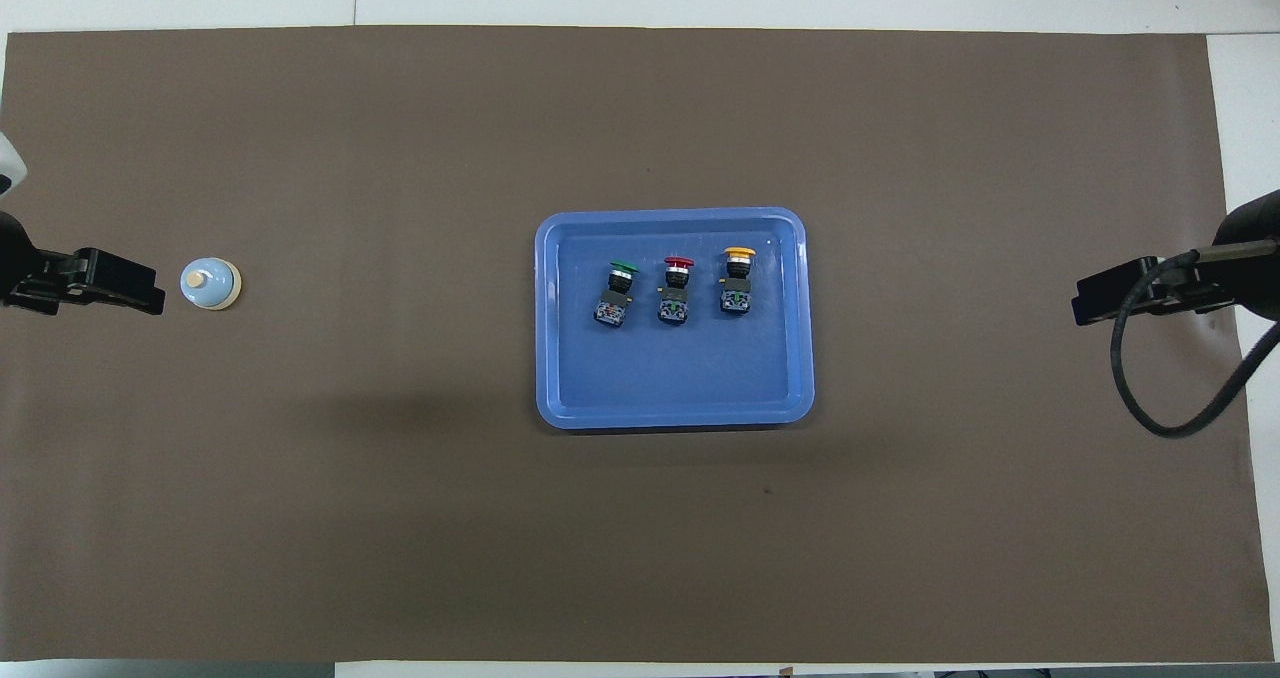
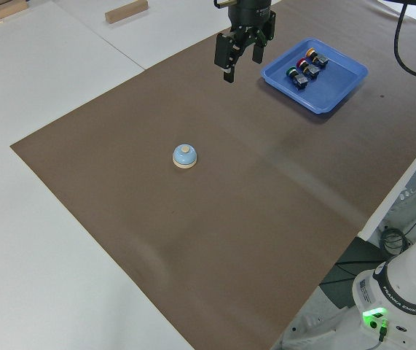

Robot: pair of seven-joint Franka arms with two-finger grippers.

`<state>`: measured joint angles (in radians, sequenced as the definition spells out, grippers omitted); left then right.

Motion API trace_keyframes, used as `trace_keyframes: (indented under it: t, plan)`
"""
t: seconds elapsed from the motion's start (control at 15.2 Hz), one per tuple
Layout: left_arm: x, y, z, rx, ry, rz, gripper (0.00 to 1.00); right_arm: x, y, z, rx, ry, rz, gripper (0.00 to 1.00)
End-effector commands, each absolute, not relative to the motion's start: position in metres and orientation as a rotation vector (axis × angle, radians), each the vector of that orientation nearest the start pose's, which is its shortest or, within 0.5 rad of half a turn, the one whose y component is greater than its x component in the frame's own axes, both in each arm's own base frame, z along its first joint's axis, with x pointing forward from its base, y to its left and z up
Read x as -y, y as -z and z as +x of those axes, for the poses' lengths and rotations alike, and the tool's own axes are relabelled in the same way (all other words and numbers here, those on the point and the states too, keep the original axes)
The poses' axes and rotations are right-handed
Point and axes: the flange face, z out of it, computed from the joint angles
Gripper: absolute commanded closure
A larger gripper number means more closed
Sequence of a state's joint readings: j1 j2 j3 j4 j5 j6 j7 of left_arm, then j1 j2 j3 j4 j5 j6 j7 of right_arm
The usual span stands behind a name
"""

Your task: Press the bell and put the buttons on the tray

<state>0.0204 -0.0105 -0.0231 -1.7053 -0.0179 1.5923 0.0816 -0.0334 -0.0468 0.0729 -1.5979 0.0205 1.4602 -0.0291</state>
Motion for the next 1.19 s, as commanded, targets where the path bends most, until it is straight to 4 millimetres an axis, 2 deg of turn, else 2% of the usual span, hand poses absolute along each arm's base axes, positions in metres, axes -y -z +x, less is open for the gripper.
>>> trace_keyframes:
  t: [0.0, 0.33, 0.4, 0.46, 0.53, 0.66, 0.92, 1.05, 1.12]
  plan:
    - [0.002, -0.574, 0.543, -0.115, -0.161, -3.146, 0.0, -0.016, -0.628, 0.526, 0.124, -0.155, -3.11, 0.0]
    - [0.003, -0.58, 0.545, -0.122, -0.101, -3.147, 0.0, -0.018, -0.627, 0.525, 0.129, -0.16, -3.11, 0.0]
    - [0.001, -0.572, 0.547, -0.127, -0.044, -3.145, 0.0, -0.018, -0.627, 0.525, 0.129, -0.16, -3.11, 0.0]
    - [-0.002, -0.563, 0.548, -0.114, 0.055, -3.142, 0.42, -0.016, -0.627, 0.526, 0.124, -0.16, -3.11, 0.0]
    - [-0.009, -0.554, 0.549, -0.087, 0.075, -3.142, 0.97, -0.017, -0.627, 0.526, 0.127, -0.16, -3.11, 0.0]
    - [-0.042, -0.532, 0.553, 0.005, 0.056, -3.144, 1.0, -0.017, -0.627, 0.526, 0.127, -0.16, -3.11, 0.0]
    - [-0.055, -0.451, 0.59, 0.023, 0.03, -3.147, 1.0, -0.017, -0.627, 0.526, 0.127, -0.16, -3.11, 0.0]
    - [-0.067, -0.421, 0.594, 0.051, 0.068, -3.144, 1.0, -0.017, -0.627, 0.526, 0.127, -0.16, -3.11, 0.0]
    - [-0.072, -0.405, 0.59, 0.066, 0.106, -3.139, 1.0, -0.017, -0.627, 0.526, 0.127, -0.16, -3.11, 0.0]
